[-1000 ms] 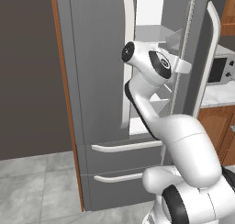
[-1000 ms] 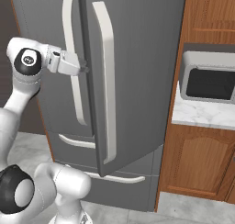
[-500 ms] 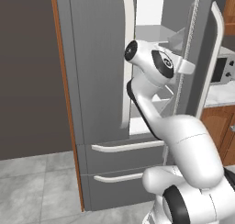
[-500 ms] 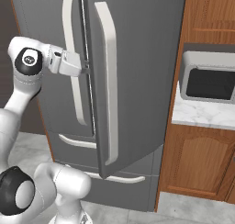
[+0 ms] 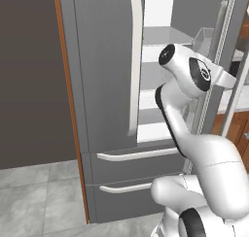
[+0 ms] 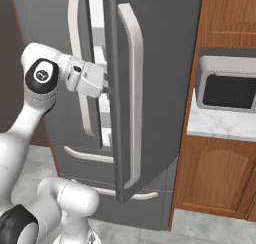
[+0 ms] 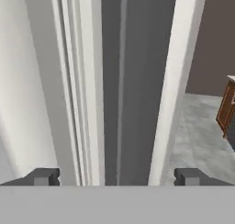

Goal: Take the lemon wedge from the fridge and place it on the plate with fish on the dining counter.

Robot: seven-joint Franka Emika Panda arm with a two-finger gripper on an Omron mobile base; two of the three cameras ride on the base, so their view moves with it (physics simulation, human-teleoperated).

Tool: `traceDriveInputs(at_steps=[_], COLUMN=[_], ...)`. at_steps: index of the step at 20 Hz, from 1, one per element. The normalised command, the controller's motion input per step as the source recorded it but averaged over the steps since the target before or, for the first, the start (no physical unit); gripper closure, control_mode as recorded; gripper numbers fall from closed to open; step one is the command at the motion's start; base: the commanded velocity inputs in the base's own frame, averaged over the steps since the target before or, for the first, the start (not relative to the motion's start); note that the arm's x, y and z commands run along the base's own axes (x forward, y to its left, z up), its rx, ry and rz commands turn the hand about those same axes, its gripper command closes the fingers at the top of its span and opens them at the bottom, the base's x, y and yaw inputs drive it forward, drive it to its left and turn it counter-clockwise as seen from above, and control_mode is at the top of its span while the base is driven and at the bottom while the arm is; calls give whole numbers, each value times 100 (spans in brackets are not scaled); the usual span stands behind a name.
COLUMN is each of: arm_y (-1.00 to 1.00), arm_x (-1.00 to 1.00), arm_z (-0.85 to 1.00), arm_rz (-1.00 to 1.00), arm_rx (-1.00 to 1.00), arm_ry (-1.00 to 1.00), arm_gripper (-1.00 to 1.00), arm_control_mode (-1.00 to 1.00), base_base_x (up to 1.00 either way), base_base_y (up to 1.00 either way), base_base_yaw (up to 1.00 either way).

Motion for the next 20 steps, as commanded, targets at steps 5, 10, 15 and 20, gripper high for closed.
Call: traceDriveInputs(at_steps=[5, 10, 15, 20], arm_y=[-100, -100, -67, 39], arm_x=[-86, -67, -32, -31], arm_z=[-37, -41, -12, 0], arm_rz=[-14, -17, -2, 7], arm_rx=[9, 10, 2, -2], arm_ry=[-1, 0, -6, -2], arm_gripper=[-100, -100, -100, -100], arm_control_mode=[-100, -100, -100, -100], base_base_x=[0, 0, 0, 0], base_base_y=[0, 0, 0, 0], base_base_yaw=[0, 0, 0, 0])
